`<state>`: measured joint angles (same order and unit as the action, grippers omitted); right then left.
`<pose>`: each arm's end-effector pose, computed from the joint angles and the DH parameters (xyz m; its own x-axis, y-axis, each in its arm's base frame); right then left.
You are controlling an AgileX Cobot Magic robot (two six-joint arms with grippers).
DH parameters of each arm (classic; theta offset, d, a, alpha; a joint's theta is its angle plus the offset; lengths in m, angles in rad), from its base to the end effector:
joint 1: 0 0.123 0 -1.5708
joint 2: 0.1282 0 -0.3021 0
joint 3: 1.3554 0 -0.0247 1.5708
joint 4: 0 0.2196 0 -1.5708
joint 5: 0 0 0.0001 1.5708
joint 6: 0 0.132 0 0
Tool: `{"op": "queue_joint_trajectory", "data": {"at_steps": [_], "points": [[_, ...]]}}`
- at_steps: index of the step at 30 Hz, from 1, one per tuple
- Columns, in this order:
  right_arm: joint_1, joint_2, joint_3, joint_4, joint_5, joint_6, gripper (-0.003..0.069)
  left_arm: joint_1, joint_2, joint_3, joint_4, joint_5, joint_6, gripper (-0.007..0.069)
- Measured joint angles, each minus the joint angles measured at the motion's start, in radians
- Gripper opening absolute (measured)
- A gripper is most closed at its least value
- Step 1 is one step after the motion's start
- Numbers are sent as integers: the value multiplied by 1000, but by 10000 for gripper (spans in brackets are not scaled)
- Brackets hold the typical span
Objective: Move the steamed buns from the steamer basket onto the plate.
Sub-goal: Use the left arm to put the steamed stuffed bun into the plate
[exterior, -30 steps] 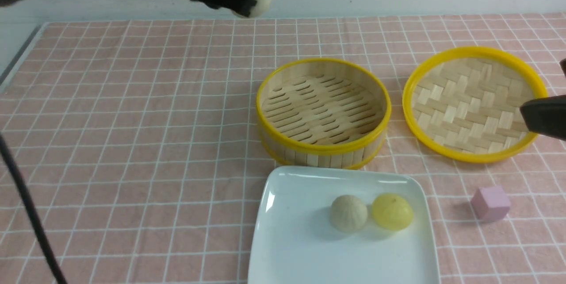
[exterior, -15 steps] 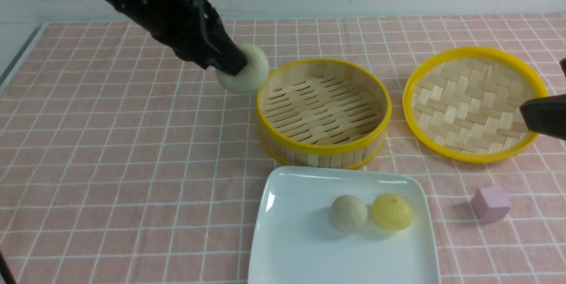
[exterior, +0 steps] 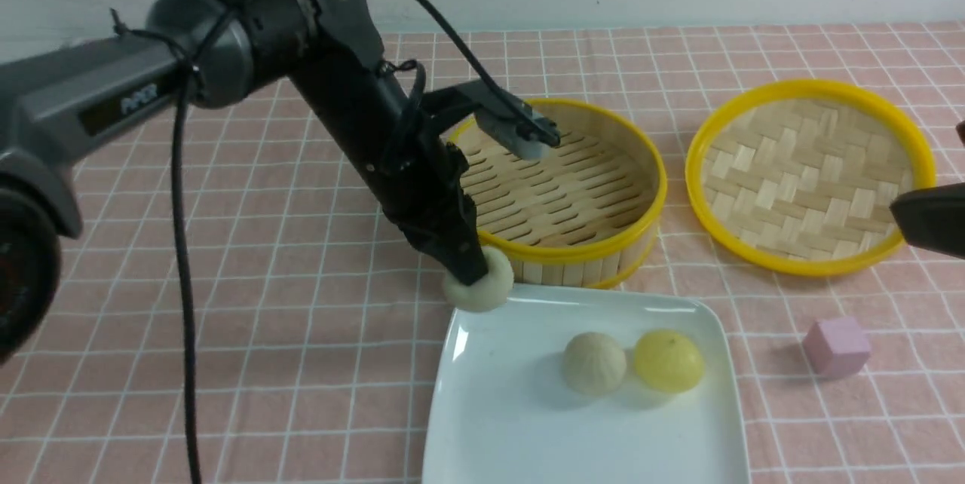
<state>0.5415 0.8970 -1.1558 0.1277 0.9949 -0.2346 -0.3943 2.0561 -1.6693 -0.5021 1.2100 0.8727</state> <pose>0.1181 0.0875 0.3999 -0.4123 -0.4383 -0.7987 -0.6622 0.7463 -0.0677 0.3497 -0.2099 0.2116 -0.4691 0.8042 -0.3648 0.8790 0.3855 -0.2806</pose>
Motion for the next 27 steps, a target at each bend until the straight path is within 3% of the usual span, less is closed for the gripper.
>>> {"op": "queue_joint_trajectory", "data": {"at_steps": [10,21,24,27], "points": [[0,0,0,14,2,0,516,-62,61,0,-30,-8,-5,41],[0,0,0,14,17,0,516,-114,61,0,142,-6,-151,47],[0,0,0,14,20,0,516,-114,61,0,147,-6,-167,59],[0,0,0,14,21,0,516,-114,61,0,147,-7,-176,122]]}}
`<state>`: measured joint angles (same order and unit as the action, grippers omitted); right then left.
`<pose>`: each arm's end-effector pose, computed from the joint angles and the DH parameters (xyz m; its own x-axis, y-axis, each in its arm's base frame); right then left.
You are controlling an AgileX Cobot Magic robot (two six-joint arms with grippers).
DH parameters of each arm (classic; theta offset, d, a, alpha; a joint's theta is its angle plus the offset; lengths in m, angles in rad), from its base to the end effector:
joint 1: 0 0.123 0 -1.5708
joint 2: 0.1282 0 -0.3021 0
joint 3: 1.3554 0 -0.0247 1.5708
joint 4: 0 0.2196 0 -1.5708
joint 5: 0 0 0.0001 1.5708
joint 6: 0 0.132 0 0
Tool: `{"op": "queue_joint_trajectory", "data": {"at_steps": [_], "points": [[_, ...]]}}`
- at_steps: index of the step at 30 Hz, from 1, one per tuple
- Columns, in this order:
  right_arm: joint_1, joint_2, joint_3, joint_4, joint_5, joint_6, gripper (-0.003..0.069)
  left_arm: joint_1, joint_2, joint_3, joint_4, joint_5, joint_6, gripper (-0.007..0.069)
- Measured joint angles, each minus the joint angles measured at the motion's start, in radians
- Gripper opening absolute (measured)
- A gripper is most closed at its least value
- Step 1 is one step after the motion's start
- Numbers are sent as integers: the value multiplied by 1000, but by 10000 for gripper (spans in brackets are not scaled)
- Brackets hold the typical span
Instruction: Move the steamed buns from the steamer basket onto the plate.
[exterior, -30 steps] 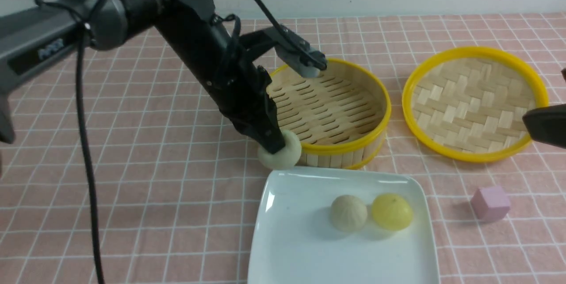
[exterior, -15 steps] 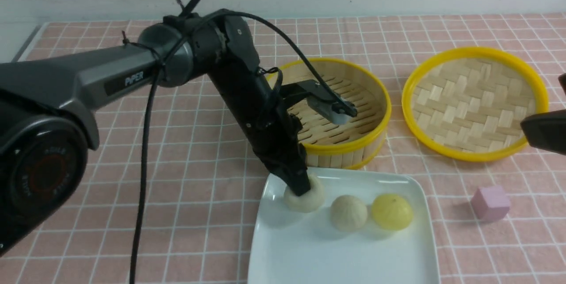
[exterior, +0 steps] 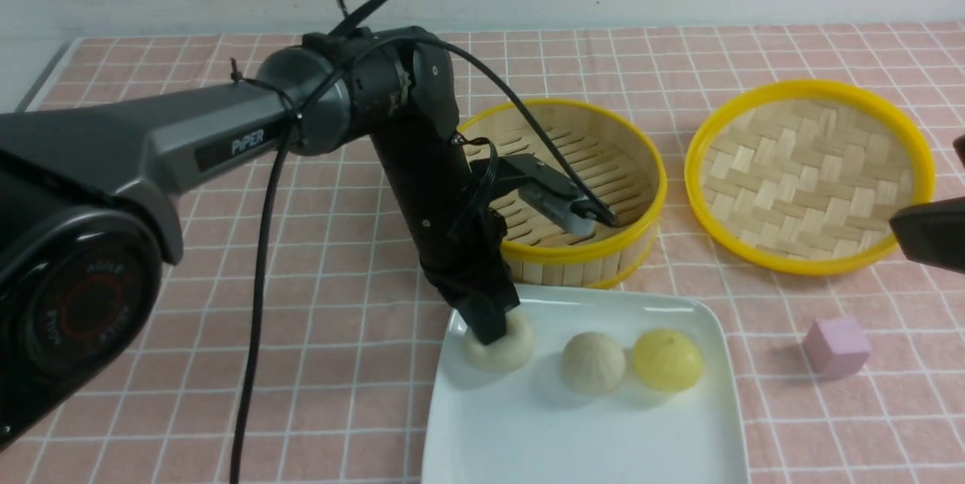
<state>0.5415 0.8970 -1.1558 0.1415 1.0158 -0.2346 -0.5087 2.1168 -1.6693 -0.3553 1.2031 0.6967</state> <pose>0.1157 0.0880 0.3980 -0.4280 -0.4417 -0.7885 -0.6691 0.7414 -0.0520 0.3341 -0.2354 0.1799 -0.4870 0.8506 -0.1985 0.8631 0.4339 -0.2584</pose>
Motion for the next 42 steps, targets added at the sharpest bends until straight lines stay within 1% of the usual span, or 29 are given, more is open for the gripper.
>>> {"op": "queue_joint_trajectory", "data": {"at_steps": [2,3,4,6,9,10,12,13,14,15,17,18,19,20,22,23,26,29,30,31,35,37,38,40,42], "points": [[0,0,0,0,1,0,516,1,0,0,-5,0,-1,201],[0,0,0,0,1,0,516,1,0,0,-6,0,-1,211],[0,0,0,0,2,0,516,1,0,0,-12,1,-1,285],[0,0,0,1,3,0,516,1,0,-12,-16,4,-5,403],[0,0,0,0,3,0,516,1,-17,-54,-2,4,-37,560],[0,0,0,-1,3,0,516,1,-33,-75,11,4,-61,594],[0,0,0,-13,-5,0,516,1,-76,-126,67,8,-113,629],[0,0,0,-21,-14,0,516,1,-101,-154,109,11,-143,633],[0,0,0,-22,-14,0,516,1,-106,-159,119,11,-150,633],[0,0,0,-34,-46,3,516,1,-148,-203,218,15,-211,627],[0,0,0,-50,-102,21,516,2,-198,-247,339,18,-292,603],[0,0,1,-52,-109,24,516,2,-203,-250,339,17,-299,601],[0,0,1,-57,-145,38,516,2,-227,-264,391,4,-330,586],[0,0,1,-77,-213,66,516,6,-274,-276,467,-48,-372,559],[0,-2,1,-89,-251,81,516,6,-294,-280,488,-86,-391,545],[0,-10,1,-117,-303,92,516,6,-322,-279,501,-145,-413,526],[0,-65,1,-207,-399,102,515,6,-368,-279,506,-254,-451,493],[0,-165,1,-296,-424,121,516,6,-399,-279,520,-298,-469,480],[0,-172,1,-307,-422,124,516,6,-401,-279,520,-300,-470,479],[0,-236,1,-344,-405,151,516,6,-407,-279,524,-308,-472,479],[0,-402,0,-408,-270,235,516,6,-410,-279,532,-321,-475,477],[0,-446,-1,-410,-220,254,516,6,-409,-279,532,-325,-475,477],[0,-491,-1,-409,-163,265,516,6,-409,-279,532,-333,-475,477],[0,-549,19,-407,-101,268,516,6,-409,-279,531,-348,-475,477],[0,-594,62,-390,-74,269,516,6,-409,-279,531,-362,-475,477]]}}
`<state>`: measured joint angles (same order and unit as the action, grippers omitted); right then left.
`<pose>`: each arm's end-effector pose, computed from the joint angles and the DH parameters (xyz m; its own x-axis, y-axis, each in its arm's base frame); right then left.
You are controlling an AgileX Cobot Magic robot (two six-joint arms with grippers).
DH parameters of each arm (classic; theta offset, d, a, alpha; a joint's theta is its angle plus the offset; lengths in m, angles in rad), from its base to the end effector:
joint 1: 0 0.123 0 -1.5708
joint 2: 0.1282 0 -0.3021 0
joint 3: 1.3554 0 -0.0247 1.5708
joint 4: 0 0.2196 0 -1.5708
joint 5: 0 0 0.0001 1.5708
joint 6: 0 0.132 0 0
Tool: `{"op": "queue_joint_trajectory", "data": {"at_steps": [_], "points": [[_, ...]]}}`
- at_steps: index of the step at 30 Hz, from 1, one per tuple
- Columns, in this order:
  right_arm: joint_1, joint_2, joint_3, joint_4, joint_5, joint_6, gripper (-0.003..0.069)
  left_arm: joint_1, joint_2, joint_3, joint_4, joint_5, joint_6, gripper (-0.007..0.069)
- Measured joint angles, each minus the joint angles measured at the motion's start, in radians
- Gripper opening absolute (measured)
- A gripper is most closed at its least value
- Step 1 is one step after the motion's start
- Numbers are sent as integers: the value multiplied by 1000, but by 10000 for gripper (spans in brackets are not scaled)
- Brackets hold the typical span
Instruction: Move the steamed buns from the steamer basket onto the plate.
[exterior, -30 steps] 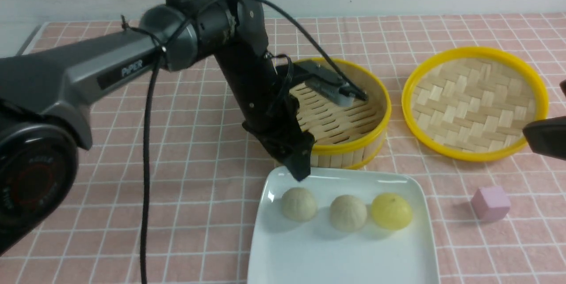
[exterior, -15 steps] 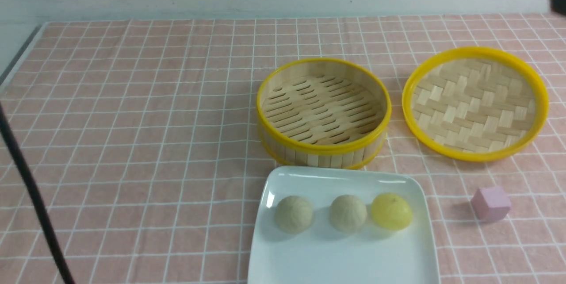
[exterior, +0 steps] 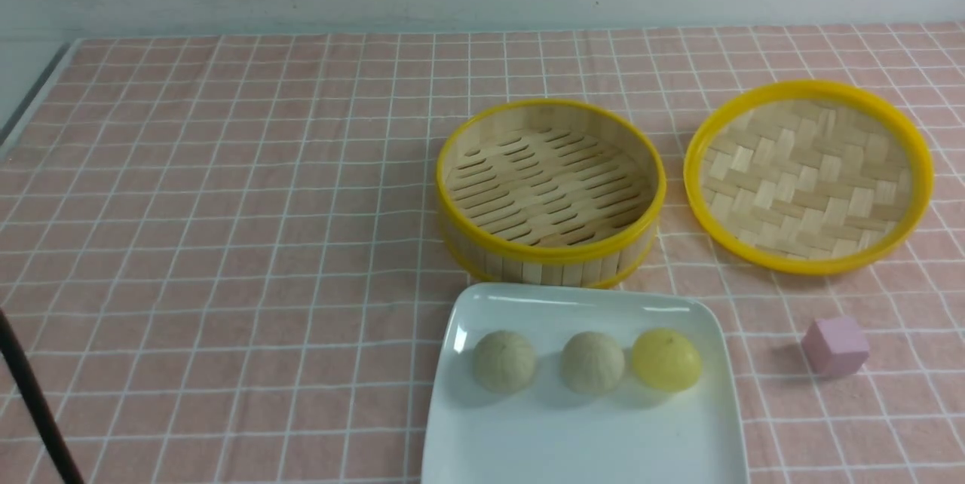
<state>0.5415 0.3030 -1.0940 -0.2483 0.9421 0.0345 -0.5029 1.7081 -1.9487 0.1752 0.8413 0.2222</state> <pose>-0.0071 -0.0349 0.4276 -0.0038 -0.1318 -0.9913 -0.3376 0.9332 -0.1228 0.3532 -0.1747 0.4451 -0.2743 0.5279 -0.8038 0.4981 0.7930 0.3508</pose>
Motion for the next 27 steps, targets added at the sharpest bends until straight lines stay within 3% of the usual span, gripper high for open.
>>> {"op": "queue_joint_trajectory", "data": {"at_steps": [5,7,15,21,27], "points": [[0,-119,220,83,-25,21,516,0,0,0,-3,-24,0,477],[0,-181,403,125,-129,40,516,0,0,0,-10,-25,0,477],[0,-229,771,120,-447,45,498,0,0,0,-33,-25,0,477],[0,-230,881,106,-584,45,437,0,0,0,-36,-25,0,477],[0,-230,893,106,-620,45,345,0,0,0,-39,-25,0,477]]}}
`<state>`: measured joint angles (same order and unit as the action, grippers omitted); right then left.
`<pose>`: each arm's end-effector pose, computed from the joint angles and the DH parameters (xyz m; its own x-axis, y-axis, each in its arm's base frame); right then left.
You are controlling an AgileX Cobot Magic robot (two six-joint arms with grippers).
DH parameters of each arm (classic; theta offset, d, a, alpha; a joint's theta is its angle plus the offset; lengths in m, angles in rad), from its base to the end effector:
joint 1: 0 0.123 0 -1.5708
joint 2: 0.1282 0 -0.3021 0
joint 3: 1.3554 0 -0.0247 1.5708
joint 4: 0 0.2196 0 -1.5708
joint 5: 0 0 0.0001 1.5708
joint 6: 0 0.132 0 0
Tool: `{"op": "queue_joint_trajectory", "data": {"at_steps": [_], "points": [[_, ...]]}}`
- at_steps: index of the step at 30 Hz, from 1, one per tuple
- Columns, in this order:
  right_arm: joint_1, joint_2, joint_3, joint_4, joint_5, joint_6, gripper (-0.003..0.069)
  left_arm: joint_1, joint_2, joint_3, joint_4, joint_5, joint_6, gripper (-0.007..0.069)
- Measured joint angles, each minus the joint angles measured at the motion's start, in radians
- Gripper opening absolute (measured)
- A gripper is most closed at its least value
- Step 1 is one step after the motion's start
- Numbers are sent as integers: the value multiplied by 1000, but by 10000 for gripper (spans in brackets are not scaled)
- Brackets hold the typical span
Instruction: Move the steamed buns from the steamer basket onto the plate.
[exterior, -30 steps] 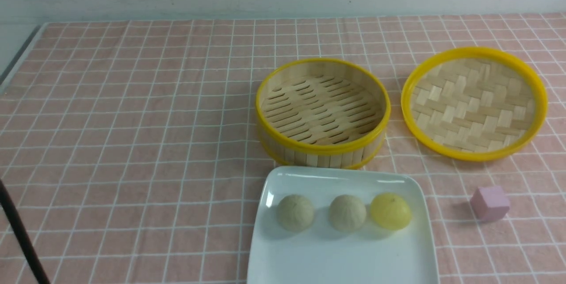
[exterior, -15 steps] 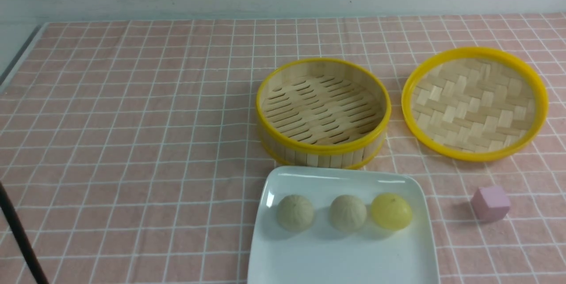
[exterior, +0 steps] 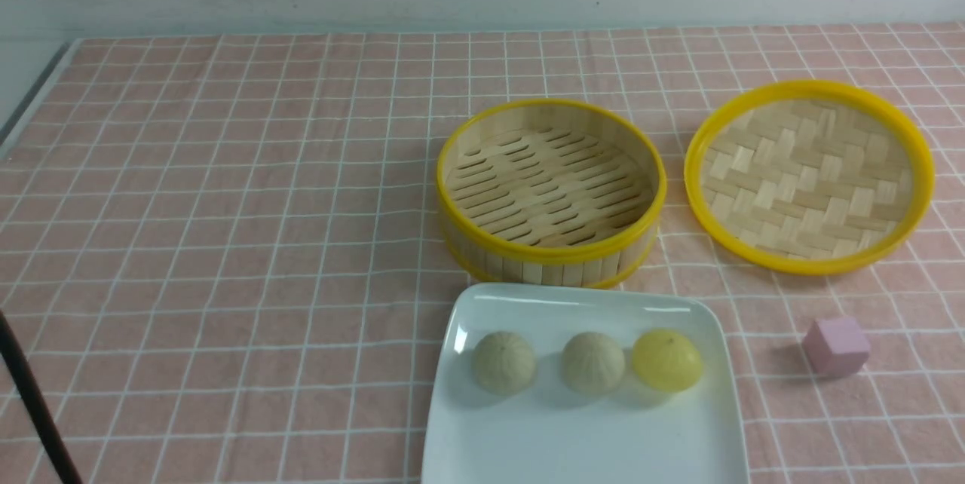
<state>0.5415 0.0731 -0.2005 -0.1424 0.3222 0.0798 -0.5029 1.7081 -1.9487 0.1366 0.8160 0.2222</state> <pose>0.0411 0.0178 0.2404 -0.0629 -0.1024 -0.9928 -0.4808 0.8748 -0.0597 0.3528 -0.1791 0.4474 -0.2620 0.4972 -0.8272 0.5093 0.7992 0.3190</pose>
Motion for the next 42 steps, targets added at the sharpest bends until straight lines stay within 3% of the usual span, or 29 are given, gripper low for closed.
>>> {"op": "queue_joint_trajectory", "data": {"at_steps": [9,23,27,34,39,42], "points": [[0,0,2,-1,0,0,211,0,0,0,-6,-23,0,477],[-29,0,3,-1,0,0,211,0,0,0,-22,-43,0,472],[-136,0,3,5,0,0,213,0,0,0,-41,-42,0,472],[-427,0,3,131,1,0,221,0,0,0,-67,-42,0,472],[-546,0,4,149,1,0,226,0,0,0,-75,-42,0,472],[-571,0,27,151,-8,0,230,0,0,0,-75,-42,0,472]]}}
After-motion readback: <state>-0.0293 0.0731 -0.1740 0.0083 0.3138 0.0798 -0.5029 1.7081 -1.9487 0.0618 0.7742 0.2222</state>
